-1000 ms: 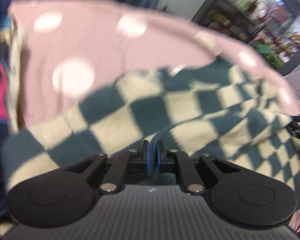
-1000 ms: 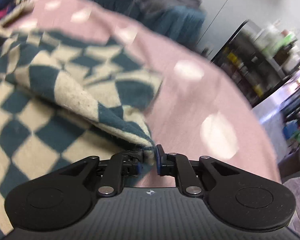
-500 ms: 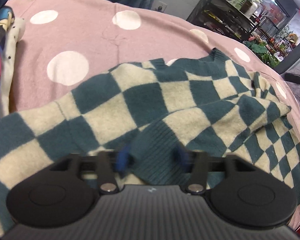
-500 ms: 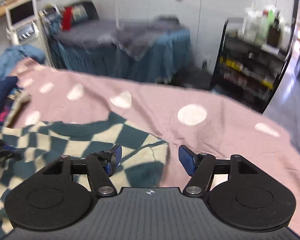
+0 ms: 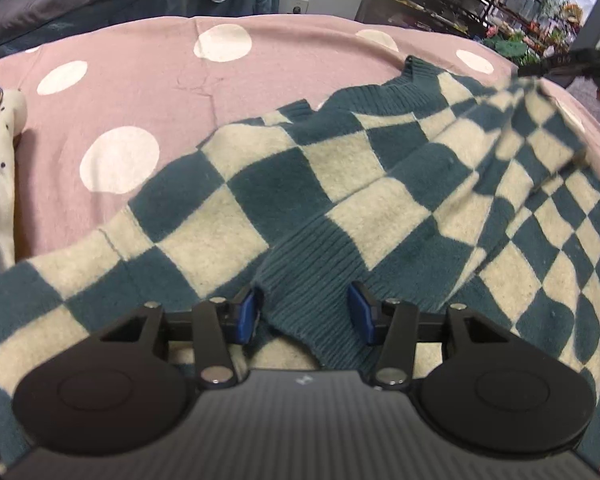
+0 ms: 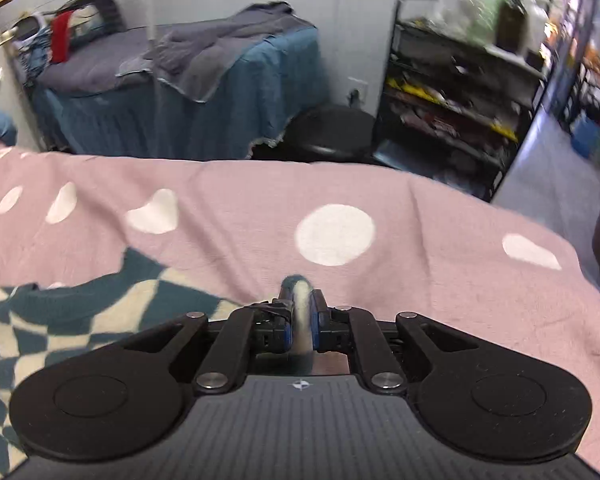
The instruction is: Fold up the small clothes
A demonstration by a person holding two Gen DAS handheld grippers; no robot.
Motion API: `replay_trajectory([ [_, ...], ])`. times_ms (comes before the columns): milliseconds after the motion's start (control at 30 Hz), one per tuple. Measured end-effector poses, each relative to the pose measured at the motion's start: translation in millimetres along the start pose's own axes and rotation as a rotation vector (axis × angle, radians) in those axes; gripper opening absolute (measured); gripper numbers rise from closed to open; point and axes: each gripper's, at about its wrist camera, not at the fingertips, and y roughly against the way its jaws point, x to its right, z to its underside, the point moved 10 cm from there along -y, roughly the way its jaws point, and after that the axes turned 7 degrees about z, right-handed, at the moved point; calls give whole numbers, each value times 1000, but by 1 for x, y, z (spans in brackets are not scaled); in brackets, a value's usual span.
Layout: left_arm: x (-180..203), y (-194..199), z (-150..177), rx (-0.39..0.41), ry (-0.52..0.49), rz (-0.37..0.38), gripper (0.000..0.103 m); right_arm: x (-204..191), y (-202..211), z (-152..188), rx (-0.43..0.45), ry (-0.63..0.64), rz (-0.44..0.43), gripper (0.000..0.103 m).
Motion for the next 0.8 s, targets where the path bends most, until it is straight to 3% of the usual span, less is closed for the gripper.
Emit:
replay_trajectory([
  [33,-1,0,0,6,6,-1,47,2,-4,2,9,-2,16,4],
  [67,-2,0,-1,14,15,-3,49,2,-10,7,-5,-14,3,21],
  [100,-2,0,-2,19,30,-3,49,1,-14,9,-21,-40,-17,26],
  [200,-3,5,-4,31,58,-1,56,-4,24,8,88,-100,-92,31],
  [333,-16,32,-13,135,101,-75,65,-50,86,30,181,109,-254,33],
  [400,-20,50,-12,194,152,-66,68,-75,95,60,123,208,-323,38],
  [533,-15,88,8,266,199,-52,76,-81,52,109,-22,296,-188,50],
  [600,-14,114,28,305,227,-69,93,-81,52,110,23,277,-198,56],
  [667,-16,144,55,352,267,-76,95,-82,61,104,21,263,-168,56],
  [733,-23,175,88,415,331,-101,96,-89,89,94,96,247,-171,61],
  [767,-28,190,107,446,372,-124,96,-95,108,93,141,248,-211,76],
  [800,-36,204,127,472,418,-158,96,-104,128,92,178,250,-255,97],
])
